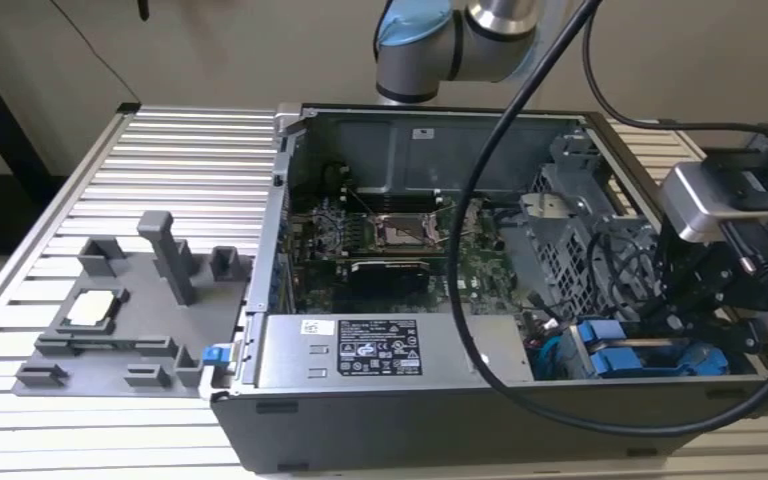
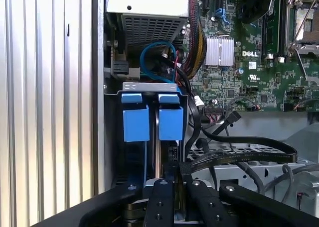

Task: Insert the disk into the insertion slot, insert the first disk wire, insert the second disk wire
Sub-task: 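Insert the second disk wire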

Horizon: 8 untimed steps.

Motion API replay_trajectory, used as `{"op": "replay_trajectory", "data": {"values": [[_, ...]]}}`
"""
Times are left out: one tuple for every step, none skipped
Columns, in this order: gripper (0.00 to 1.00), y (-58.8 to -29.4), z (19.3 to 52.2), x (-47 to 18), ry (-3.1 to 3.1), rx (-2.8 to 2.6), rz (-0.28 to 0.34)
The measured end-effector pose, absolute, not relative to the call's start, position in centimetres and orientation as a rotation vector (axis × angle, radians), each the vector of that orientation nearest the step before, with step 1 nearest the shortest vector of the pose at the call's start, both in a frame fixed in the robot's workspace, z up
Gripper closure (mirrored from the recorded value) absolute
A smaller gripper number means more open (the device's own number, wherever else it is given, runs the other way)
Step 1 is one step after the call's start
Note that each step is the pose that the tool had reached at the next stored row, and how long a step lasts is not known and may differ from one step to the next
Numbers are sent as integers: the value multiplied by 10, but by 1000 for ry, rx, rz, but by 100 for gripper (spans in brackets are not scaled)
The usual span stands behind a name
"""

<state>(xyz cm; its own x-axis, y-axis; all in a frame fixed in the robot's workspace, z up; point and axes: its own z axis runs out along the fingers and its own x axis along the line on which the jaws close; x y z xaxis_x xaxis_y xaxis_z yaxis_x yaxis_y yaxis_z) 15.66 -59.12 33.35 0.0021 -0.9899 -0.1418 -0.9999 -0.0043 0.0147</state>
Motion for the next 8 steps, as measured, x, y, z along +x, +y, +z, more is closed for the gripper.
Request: {"op": "replay_trajectory", "data": {"values": [[84, -591, 333, 157, 2151, -2158, 170], [84, -590, 334, 157, 2151, -2158, 169], [84, -590, 334, 157, 2152, -2158, 169], [84, -590, 334, 157, 2152, -2158, 169], [84, -590, 334, 157, 2152, -2158, 169], [84, -593, 334, 157, 2152, -2158, 169], [84, -600, 334, 157, 2152, -2159, 167], [82, -601, 335, 157, 2153, -2159, 166]]}}
